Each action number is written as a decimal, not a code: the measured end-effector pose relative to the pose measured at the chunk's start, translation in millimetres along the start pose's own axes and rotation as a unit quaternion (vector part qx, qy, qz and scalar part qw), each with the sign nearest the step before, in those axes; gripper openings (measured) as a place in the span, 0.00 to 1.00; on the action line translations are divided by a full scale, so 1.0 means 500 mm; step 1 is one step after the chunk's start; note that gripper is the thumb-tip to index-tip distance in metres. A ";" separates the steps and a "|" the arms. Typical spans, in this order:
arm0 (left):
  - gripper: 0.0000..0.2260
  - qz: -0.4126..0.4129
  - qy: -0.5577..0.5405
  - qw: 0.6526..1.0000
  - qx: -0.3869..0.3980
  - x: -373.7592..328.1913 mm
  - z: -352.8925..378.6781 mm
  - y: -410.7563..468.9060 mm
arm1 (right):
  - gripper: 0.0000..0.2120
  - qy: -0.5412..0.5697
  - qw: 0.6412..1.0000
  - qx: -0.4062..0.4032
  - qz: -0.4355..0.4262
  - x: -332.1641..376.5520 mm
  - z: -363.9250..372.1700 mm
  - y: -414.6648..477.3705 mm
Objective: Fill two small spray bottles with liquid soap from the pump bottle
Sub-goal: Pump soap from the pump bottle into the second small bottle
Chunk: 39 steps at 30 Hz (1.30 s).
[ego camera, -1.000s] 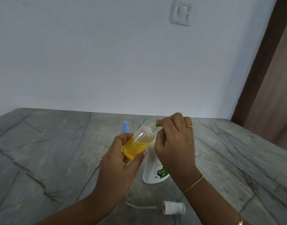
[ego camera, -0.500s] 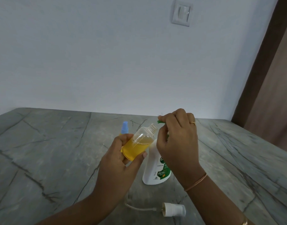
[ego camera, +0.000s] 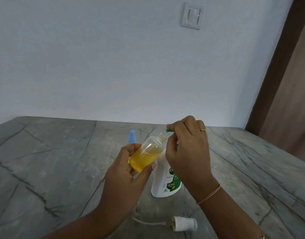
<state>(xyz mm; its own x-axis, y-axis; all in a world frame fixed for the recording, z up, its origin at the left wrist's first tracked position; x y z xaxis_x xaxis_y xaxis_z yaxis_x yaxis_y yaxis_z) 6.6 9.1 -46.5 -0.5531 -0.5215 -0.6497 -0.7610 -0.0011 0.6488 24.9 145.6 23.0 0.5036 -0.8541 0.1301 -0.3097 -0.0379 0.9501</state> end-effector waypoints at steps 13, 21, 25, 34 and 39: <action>0.16 0.001 0.006 1.000 -0.004 -0.002 -0.004 -0.001 | 0.12 0.005 1.000 -0.017 -0.004 0.002 0.006 -0.020; 0.15 0.001 0.000 1.000 0.001 -0.004 0.000 -0.001 | 0.12 0.000 1.000 -0.008 0.000 0.003 -0.001 -0.009; 0.16 -0.004 0.004 1.000 0.005 0.000 0.001 0.001 | 0.12 0.006 1.000 -0.009 0.001 0.001 -0.007 0.002; 0.16 0.000 0.004 1.000 0.001 -0.002 -0.002 0.000 | 0.12 0.004 1.000 -0.013 -0.003 -0.001 0.006 -0.013; 0.17 -0.003 -0.003 1.000 0.000 0.000 -0.001 -0.002 | 0.12 0.006 1.000 -0.013 -0.004 0.000 0.007 -0.021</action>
<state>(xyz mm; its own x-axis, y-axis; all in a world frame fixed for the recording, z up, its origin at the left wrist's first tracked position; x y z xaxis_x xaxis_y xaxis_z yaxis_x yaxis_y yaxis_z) 7.2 8.6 -47.0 -0.5498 -0.5171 -0.6560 -0.7645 -0.0049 0.6446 25.1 144.3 11.9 0.5162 -0.8471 0.1267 -0.2854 -0.0306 0.9579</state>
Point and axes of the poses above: each hand's wrist, its own y-axis towards the middle knuckle, its own z-axis out of the palm, x = y × z, the point moved 5 cm from there along y, towards the middle knuckle, and after that the axes turned 14 degrees about y, right-handed, at the moved point
